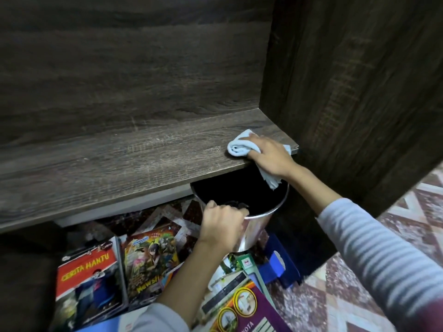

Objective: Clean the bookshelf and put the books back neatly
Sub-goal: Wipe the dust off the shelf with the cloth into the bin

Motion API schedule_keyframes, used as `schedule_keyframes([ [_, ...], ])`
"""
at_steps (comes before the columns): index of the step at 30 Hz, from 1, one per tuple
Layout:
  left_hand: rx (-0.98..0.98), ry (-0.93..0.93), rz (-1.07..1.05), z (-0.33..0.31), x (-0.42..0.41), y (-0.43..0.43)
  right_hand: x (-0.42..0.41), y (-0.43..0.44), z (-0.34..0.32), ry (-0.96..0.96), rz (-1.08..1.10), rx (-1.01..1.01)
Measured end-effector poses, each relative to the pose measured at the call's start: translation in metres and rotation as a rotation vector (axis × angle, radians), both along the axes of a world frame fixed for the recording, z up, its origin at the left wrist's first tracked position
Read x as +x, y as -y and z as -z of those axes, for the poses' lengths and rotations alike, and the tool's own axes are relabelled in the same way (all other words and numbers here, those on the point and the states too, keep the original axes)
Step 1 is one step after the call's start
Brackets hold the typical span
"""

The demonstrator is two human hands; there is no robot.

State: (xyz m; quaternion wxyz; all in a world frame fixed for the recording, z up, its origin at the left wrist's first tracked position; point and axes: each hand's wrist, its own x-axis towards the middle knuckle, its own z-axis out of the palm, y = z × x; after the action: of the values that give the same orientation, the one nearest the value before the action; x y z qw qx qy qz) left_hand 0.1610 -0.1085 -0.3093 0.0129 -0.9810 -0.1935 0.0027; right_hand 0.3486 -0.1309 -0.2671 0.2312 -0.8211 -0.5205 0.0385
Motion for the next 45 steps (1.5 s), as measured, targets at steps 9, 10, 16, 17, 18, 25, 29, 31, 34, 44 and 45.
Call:
schedule_keyframes([
  [9, 0.013, -0.013, -0.042, -0.003, -0.015, -0.008, -0.033, 0.006, -0.025, -0.607, -0.118, 0.111],
  [10, 0.017, -0.016, -0.046, -0.003, -0.017, -0.009, -0.034, 0.003, -0.033, -0.657, -0.089, 0.207],
  [16, 0.010, -0.024, -0.083, -0.002, -0.028, -0.016, -0.002, -0.026, -0.025, -0.107, 0.292, -0.001],
  [17, 0.010, -0.021, -0.088, -0.002, -0.029, -0.018, -0.002, -0.031, -0.017, -0.027, 0.304, -0.140],
  [18, 0.012, -0.018, -0.092, -0.002, -0.031, -0.019, -0.005, -0.035, -0.011, 0.032, 0.307, -0.220],
  [25, 0.023, -0.004, -0.105, -0.006, -0.039, -0.024, -0.037, -0.059, -0.003, 0.126, 0.125, -0.236],
  [29, 0.022, -0.002, -0.110, -0.008, -0.041, -0.026, -0.053, -0.059, -0.002, 0.133, 0.001, -0.194],
  [31, 0.024, -0.003, -0.113, -0.009, -0.041, -0.026, -0.059, -0.055, -0.002, 0.115, -0.063, -0.158],
  [34, 0.035, -0.002, -0.124, -0.009, -0.043, -0.025, -0.066, -0.047, -0.004, 0.045, -0.144, -0.115],
  [44, 0.067, 0.001, -0.157, 0.008, -0.035, -0.030, -0.077, 0.030, -0.003, -0.211, -0.170, 0.056],
  [45, 0.069, 0.001, -0.155, 0.011, -0.032, -0.030, -0.076, 0.038, 0.004, -0.194, -0.164, 0.074],
])
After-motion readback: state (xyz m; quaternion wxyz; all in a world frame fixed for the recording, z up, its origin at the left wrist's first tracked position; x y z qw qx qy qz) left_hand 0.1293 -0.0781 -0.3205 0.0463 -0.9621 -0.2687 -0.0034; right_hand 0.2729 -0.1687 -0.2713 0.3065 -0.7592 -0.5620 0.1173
